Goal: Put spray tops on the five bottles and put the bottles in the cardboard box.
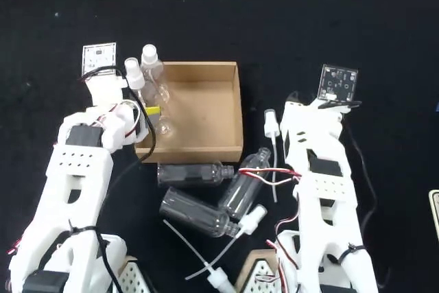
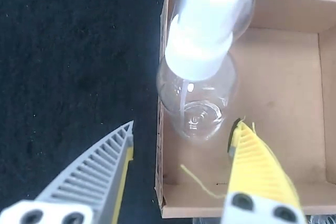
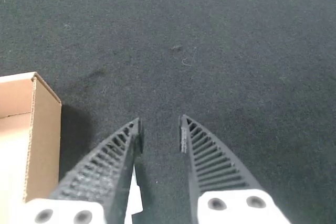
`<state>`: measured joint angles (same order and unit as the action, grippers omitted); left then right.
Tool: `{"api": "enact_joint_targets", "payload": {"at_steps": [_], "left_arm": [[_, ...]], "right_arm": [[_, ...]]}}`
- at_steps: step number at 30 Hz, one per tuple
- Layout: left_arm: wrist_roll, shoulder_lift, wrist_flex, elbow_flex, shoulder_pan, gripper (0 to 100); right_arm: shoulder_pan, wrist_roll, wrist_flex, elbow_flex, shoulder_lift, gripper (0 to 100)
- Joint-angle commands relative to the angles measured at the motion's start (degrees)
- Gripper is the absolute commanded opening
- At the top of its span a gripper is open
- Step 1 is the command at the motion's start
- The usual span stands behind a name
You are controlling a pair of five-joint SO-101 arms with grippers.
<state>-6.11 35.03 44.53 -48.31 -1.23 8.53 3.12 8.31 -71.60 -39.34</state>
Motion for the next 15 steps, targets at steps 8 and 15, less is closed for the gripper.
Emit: {"api": "enact_joint_targets", "payload": {"at_steps": [8,15], "left_arm": [[0.00,0.79,-2.02,0.48,3.65,28],[0.35,0.88,-1.93,1.01,4.79,28]], "right_arm": [[-0.26,-0.53,-1.67,0.66,0.31,10.2],[-0.26,-0.53,-1.67,0.57,0.31,10.2]]}}
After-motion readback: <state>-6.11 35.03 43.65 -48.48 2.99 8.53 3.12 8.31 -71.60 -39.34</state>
